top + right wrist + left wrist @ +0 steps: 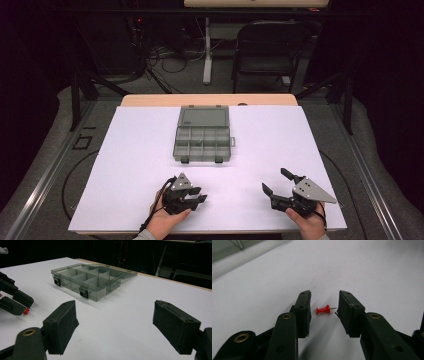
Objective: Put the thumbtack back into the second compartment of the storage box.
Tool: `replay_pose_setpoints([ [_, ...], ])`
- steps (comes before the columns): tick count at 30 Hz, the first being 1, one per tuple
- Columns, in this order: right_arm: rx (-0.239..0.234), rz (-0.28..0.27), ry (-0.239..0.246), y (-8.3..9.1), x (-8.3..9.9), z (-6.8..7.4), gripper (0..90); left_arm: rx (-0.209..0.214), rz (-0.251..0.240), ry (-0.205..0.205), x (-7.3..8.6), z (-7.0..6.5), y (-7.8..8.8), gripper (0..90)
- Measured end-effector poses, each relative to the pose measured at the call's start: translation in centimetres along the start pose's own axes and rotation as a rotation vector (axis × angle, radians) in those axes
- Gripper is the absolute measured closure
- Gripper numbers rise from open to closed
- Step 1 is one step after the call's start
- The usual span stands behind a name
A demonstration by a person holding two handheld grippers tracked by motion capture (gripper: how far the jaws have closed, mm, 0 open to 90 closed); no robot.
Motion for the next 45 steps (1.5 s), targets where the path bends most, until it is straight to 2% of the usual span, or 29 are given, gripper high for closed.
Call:
replay_pose_setpoints([
  [3,0.004,0.006,0.001,0.0,0.04,-0.04,18.9,-0.008,0.003,-0.016,0.06,-0.11,-0.22,66.3],
  [5,0.005,0.007,0.0,0.0,0.06,-0.06,18.9,-0.024,0.005,-0.035,0.06,-0.14,-0.31,69.2],
  [8,0.005,0.007,0.002,0.0,0.06,-0.1,18.9,-0.051,0.005,-0.043,0.07,-0.15,-0.38,75.4],
  [15,0.004,0.007,0.0,0.0,0.06,-0.08,18.9,-0.052,0.008,-0.018,0.01,-0.08,-0.4,78.3],
  [27,0.003,0.011,0.001,0.05,0.08,-0.11,18.9,-0.042,0.011,-0.009,-0.05,0.07,-0.37,77.6],
  [29,0.004,0.009,0.001,0.04,0.07,-0.12,18.9,-0.029,0.007,0.004,-0.09,-0.03,-0.4,75.8],
  [36,0.004,0.008,0.0,0.02,0.06,-0.1,18.9,-0.044,0.002,-0.01,-0.4,0.47,-0.39,71.6],
  [42,0.004,0.012,0.001,0.06,0.08,-0.12,18.9,-0.018,-0.01,-0.012,-0.83,-0.04,-0.61,68.9],
  [45,0.005,0.009,0.0,0.05,0.08,-0.14,18.9,-0.018,0.004,-0.007,-0.68,-0.22,-0.81,64.7],
])
Point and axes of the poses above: each handheld gripper's, and its own axes: y roughly backward along the jaws, x roughly out of its underside, z roughly to its left, the point moved 8 cm from there along -y, roughly forward along the jaws, and after that the axes turned 10 degrees about -z, right-handed, at the moved point
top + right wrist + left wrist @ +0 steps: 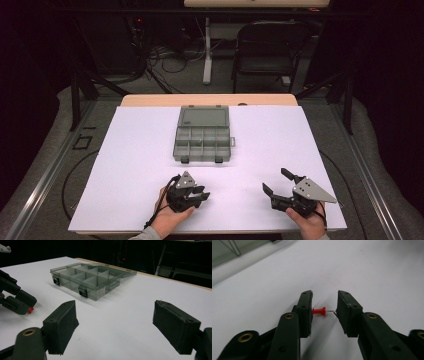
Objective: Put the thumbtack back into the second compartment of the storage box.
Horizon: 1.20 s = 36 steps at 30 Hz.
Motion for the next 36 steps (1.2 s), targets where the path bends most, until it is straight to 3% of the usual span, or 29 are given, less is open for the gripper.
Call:
replay_pose_setpoints([
  [5,-0.002,0.003,0.0,0.0,0.0,0.0,18.9,-0.02,0.003,0.003,0.1,-0.3,-0.4,62.1],
  [10,-0.002,0.003,0.0,0.0,0.0,0.0,18.9,-0.055,0.0,-0.032,0.2,-0.3,-0.5,68.1],
  [22,-0.002,0.0,-0.002,0.0,0.0,0.0,18.9,-0.034,-0.008,0.014,0.0,-0.1,-0.2,69.1],
  [36,-0.001,0.0,-0.001,0.0,0.0,0.0,18.9,-0.076,-0.061,0.052,-1.1,1.7,1.4,69.2],
])
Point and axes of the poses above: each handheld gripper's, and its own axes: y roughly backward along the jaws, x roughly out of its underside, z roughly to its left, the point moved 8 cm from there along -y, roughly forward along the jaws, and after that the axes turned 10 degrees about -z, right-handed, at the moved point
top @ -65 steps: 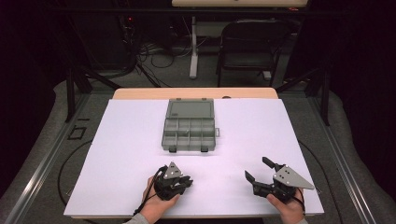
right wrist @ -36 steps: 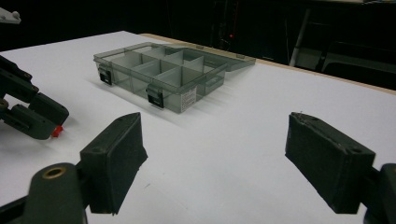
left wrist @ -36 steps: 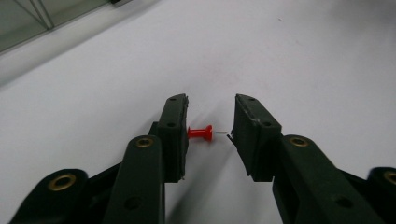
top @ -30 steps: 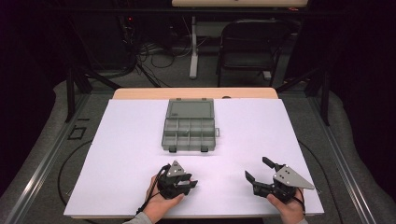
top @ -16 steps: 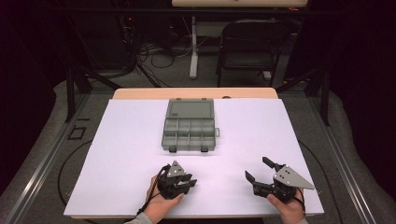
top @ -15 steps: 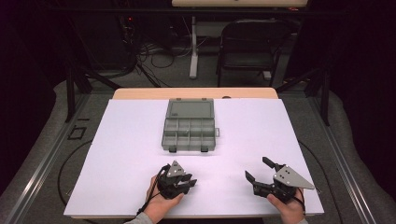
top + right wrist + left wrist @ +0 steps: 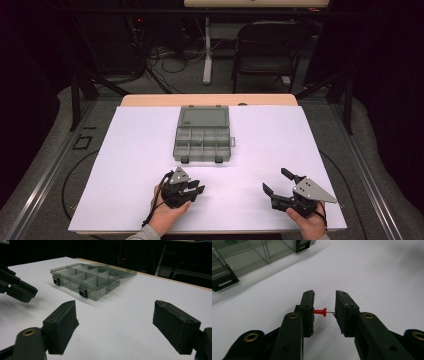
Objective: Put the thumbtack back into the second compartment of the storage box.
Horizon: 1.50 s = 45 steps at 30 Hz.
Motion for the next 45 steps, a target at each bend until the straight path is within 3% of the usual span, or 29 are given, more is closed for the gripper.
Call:
replay_pose_setpoints([
  [26,0.003,-0.002,-0.003,0.0,0.1,-0.1,18.9,-0.076,-0.084,0.051,-2.0,3.3,2.6,69.2],
  [35,0.003,0.004,-0.022,-0.2,0.3,-0.4,18.9,-0.082,-0.11,0.059,-3.6,4.2,2.9,69.2],
  [45,0.013,0.004,-0.02,0.3,0.3,-0.4,18.9,-0.07,-0.128,0.061,-7.1,4.9,2.3,69.2],
])
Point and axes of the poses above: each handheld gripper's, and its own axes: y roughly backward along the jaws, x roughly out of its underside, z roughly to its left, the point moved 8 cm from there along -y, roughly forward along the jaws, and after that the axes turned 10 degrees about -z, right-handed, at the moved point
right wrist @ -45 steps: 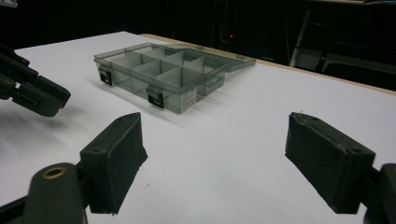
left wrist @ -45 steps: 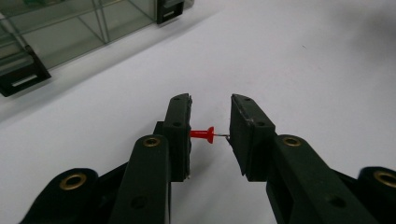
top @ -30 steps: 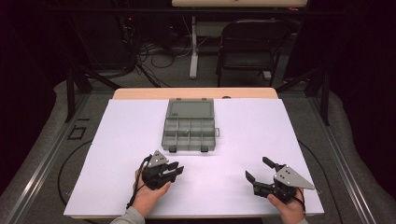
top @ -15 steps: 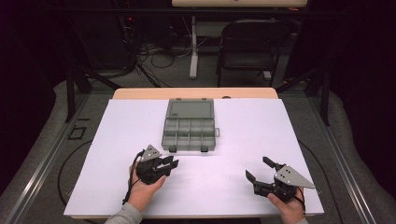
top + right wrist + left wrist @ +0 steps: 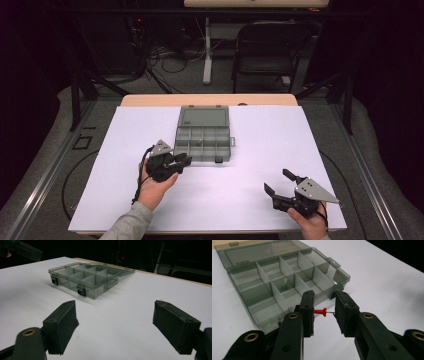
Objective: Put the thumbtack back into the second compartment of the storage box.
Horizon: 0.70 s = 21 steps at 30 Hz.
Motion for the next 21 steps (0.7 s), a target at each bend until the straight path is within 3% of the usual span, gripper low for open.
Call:
replay_pose_setpoints([
  [9,0.012,-0.008,0.013,0.4,-0.2,0.0,18.9,0.022,0.012,-0.002,-3.0,0.0,-2.6,69.2],
  [16,0.016,-0.005,0.026,0.5,-0.3,0.2,18.9,-0.01,0.035,0.007,-4.5,1.0,-4.8,69.2],
  [21,0.014,-0.001,0.022,0.4,-0.2,0.0,18.9,-0.042,0.055,0.015,-4.6,2.0,-6.1,69.2],
])
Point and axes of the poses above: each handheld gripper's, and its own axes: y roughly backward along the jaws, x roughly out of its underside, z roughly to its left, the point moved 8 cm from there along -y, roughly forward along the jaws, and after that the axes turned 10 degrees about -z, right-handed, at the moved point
